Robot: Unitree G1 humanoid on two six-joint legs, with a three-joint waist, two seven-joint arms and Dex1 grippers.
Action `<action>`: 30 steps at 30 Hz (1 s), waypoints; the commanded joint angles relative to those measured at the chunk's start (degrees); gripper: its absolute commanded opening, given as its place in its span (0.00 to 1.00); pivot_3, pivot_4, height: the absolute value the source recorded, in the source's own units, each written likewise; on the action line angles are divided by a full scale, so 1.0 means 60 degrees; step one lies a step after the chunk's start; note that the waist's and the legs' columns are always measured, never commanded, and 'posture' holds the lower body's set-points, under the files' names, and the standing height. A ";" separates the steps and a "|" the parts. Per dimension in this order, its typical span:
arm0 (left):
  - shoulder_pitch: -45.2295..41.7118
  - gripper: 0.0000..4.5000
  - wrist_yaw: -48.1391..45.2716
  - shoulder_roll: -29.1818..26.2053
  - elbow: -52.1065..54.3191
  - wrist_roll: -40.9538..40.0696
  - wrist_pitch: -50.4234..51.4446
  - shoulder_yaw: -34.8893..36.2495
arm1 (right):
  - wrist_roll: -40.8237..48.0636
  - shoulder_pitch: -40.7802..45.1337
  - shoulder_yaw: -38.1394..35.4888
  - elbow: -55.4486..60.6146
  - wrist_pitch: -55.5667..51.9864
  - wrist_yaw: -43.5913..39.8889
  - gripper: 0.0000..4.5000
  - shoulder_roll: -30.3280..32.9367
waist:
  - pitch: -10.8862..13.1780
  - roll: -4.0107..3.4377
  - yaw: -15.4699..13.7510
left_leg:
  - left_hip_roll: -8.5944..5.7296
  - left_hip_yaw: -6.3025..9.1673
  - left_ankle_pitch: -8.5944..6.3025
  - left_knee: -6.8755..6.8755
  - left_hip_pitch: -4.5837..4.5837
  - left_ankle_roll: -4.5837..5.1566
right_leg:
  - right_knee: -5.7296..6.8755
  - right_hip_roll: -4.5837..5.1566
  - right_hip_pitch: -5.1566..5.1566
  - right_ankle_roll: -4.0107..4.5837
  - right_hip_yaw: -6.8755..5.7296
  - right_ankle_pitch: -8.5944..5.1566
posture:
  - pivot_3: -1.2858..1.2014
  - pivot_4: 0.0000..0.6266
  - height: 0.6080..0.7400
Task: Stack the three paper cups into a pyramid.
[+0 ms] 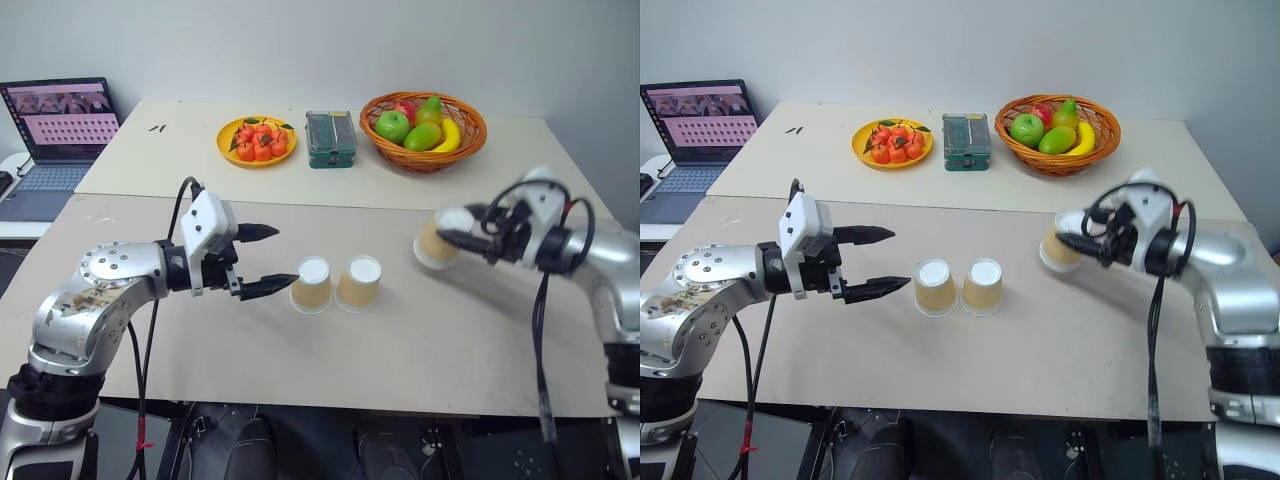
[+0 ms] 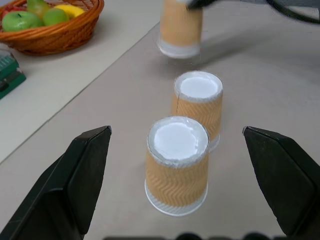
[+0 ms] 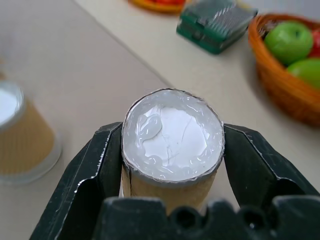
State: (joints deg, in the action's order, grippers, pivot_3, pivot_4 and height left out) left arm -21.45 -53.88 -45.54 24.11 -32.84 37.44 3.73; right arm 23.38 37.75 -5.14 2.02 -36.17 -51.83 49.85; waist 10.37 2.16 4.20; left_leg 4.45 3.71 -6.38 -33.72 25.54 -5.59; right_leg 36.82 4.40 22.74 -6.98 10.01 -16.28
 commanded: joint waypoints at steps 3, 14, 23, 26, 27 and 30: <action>0.0477 1.00 -0.0038 -0.0005 0.0341 0.0257 -0.0719 0.0086 | 0.0781 0.1928 0.0869 0.0627 -0.1934 -0.0717 0.60 -0.0124 | 0.0002 0.0000 -0.0033 | -0.0001 -0.0002 0.0000 0.0005 0.0006 0.0000 | -0.0002 0.0003 0.0008 0.0007 0.0000 -0.0003 | 0.52 0.24 1.00; 0.0826 1.00 0.0269 0.0193 0.0545 0.0294 -0.0878 0.0037 | 0.1544 0.4145 0.1634 0.0083 -0.3111 -0.1872 0.60 -0.0787 | 0.0005 -0.0004 -0.0068 | 0.0000 0.0001 0.0000 -0.0004 0.0092 0.0000 | 0.0008 0.0001 0.0091 0.0050 -0.0006 0.0049 | 0.52 0.24 1.00; 0.0838 1.00 0.0446 0.0130 0.0541 0.0294 -0.0865 0.0148 | 0.2245 0.3780 0.1717 0.1258 -0.3743 -0.1966 0.60 -0.1038 | 0.0005 -0.0004 -0.0064 | 0.0000 0.0001 0.0000 -0.0003 0.0094 0.0000 | 0.0014 0.0000 0.0097 0.0050 -0.0007 0.0048 | 0.52 0.24 1.00; 0.0731 1.00 0.0492 0.0139 0.0531 0.0304 -0.0850 0.0095 | 0.2223 0.3590 0.1758 0.1443 -0.3693 -0.1847 0.60 -0.1110 | 0.0005 -0.0004 -0.0059 | 0.0000 0.0001 0.0000 -0.0008 0.0094 0.0000 | 0.0021 0.0000 0.0097 0.0050 -0.0007 0.0049 | 0.52 0.24 1.00; 0.0695 1.00 0.0513 0.0145 0.0528 0.0318 -0.0850 0.0080 | 0.2181 0.3517 0.1791 0.1482 -0.3629 -0.1840 0.60 -0.1098 | 0.0005 -0.0004 -0.0060 | 0.0000 0.0001 0.0000 -0.0007 0.0094 0.0000 | 0.0021 0.0000 0.0097 0.0050 -0.0007 0.0048 | 0.52 0.24 1.00; 0.0460 1.00 0.0419 0.0018 0.0448 0.0240 -0.0760 0.0137 | 0.2099 0.3158 0.1867 0.1671 -0.3455 -0.1766 0.60 -0.1153 | 0.0005 -0.0003 -0.0070 | 0.0000 0.0002 0.0000 -0.0007 0.0094 0.0000 | 0.0019 -0.0001 0.0096 0.0050 -0.0007 0.0048 | 0.52 0.24 1.00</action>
State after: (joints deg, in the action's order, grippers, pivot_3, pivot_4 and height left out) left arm -17.45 -51.05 -44.61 25.58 -30.87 33.05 3.36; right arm 36.06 57.09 6.61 9.94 -58.27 -62.93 42.92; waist 10.40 2.14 3.78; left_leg 4.45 3.72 -6.38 -33.76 26.11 -5.59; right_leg 36.93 4.39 23.32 -6.68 9.96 -15.99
